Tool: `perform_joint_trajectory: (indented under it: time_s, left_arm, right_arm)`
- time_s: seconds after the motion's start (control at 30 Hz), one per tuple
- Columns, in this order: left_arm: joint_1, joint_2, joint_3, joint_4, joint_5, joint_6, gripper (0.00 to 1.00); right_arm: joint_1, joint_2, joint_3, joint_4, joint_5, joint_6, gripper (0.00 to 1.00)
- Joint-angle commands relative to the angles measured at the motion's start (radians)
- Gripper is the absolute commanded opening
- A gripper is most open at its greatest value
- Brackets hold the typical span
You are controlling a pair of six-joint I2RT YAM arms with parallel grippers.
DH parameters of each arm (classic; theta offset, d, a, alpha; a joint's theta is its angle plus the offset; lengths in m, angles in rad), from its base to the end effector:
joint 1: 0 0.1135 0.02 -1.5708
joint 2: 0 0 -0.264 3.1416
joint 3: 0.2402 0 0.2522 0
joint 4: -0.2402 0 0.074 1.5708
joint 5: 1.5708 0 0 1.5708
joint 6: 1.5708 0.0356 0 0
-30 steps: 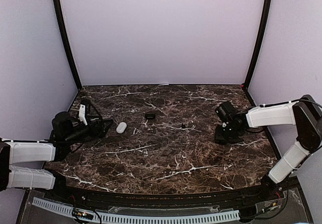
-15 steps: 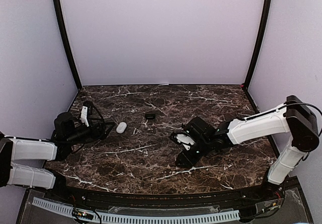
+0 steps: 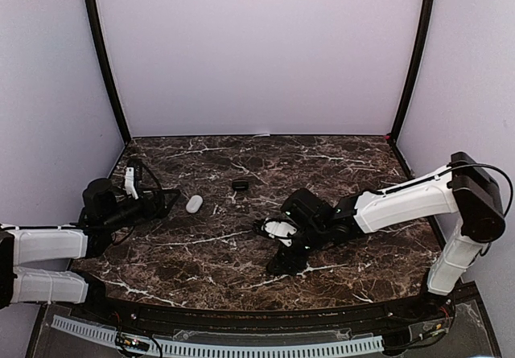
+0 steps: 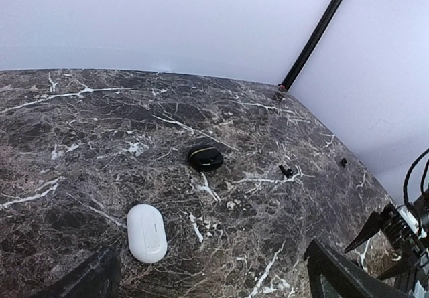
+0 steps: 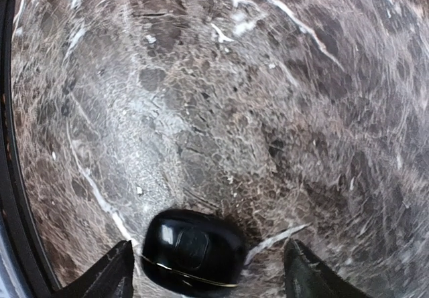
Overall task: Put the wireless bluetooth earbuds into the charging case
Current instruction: Move the charging case to the center of the board, then adjust the charging case at the center of the board.
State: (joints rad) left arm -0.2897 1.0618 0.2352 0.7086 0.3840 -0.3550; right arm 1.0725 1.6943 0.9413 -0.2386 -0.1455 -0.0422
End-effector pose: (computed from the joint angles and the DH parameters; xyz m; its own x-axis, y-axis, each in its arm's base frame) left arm 0.1952 -0.0721 0.1919 -0.3218 -0.2404 -0.9158 0.5434 0.7452 -0.3865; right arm 0.1542 0.2942 0.1603 -0.3614 -0.7515 -0.5520 -0.9231 0.3718 0.0981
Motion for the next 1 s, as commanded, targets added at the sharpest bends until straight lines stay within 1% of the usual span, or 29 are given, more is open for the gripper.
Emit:
perform_joint_trajectory:
  time_s: [0.0, 0.03, 0.1, 0.13, 0.2, 0.23, 0.27, 0.33, 0.37, 0.5, 0.57, 0.67, 0.73, 0.83, 0.97]
  left_arm:
    - [0.004, -0.016, -0.007, 0.012, -0.056, -0.180, 0.99]
    - [0.004, -0.003, -0.012, 0.040, -0.017, -0.185, 0.98]
    - [0.003, 0.045, 0.014, 0.067, 0.117, -0.162, 0.93]
    - [0.001, 0.078, 0.037, 0.054, 0.179, -0.162, 0.91]
    - [-0.027, 0.137, 0.088, -0.004, 0.228, -0.167, 0.84]
    - [-0.063, 0.155, 0.098, -0.018, 0.223, -0.156, 0.82]
    - [-0.114, 0.163, 0.104, -0.033, 0.189, -0.140, 0.82]
    - [-0.220, 0.172, 0.117, -0.055, 0.109, -0.101, 0.81]
    - [-0.262, 0.185, 0.125, -0.063, 0.091, -0.091, 0.81]
    - [-0.371, 0.250, 0.170, -0.104, 0.118, -0.071, 0.75]
    - [-0.408, 0.291, 0.195, -0.137, 0.136, -0.053, 0.72]
    - [-0.450, 0.358, 0.225, -0.146, 0.190, -0.037, 0.69]
    - [-0.463, 0.402, 0.233, -0.118, 0.223, -0.046, 0.67]
    - [-0.472, 0.455, 0.239, -0.059, 0.258, -0.071, 0.67]
    - [-0.473, 0.482, 0.236, -0.012, 0.263, -0.087, 0.66]
  right_arm:
    - [0.006, -0.046, -0.011, 0.075, 0.034, -0.011, 0.83]
    - [0.006, -0.062, -0.019, 0.087, 0.039, -0.001, 0.85]
    - [0.004, -0.087, -0.035, 0.109, 0.050, 0.027, 0.86]
    - [0.001, -0.114, -0.044, 0.116, 0.062, 0.050, 0.85]
    - [-0.011, -0.154, -0.071, 0.125, 0.080, 0.118, 0.82]
    - [-0.019, -0.176, -0.091, 0.133, 0.068, 0.153, 0.81]
    - [-0.027, -0.199, -0.114, 0.140, 0.068, 0.195, 0.79]
    - [-0.055, -0.243, -0.154, 0.144, 0.062, 0.325, 0.72]
    - [-0.073, -0.263, -0.171, 0.144, 0.030, 0.381, 0.69]
    - [-0.093, -0.337, -0.257, 0.197, -0.118, 0.558, 0.60]
    - [-0.092, -0.358, -0.298, 0.230, -0.170, 0.616, 0.54]
    - [-0.094, -0.349, -0.327, 0.227, -0.188, 0.663, 0.38]
    - [-0.094, -0.323, -0.334, 0.235, -0.217, 0.680, 0.34]
    - [-0.093, -0.291, -0.359, 0.322, -0.273, 0.724, 0.33]
    - [-0.094, -0.244, -0.382, 0.406, -0.295, 0.773, 0.32]
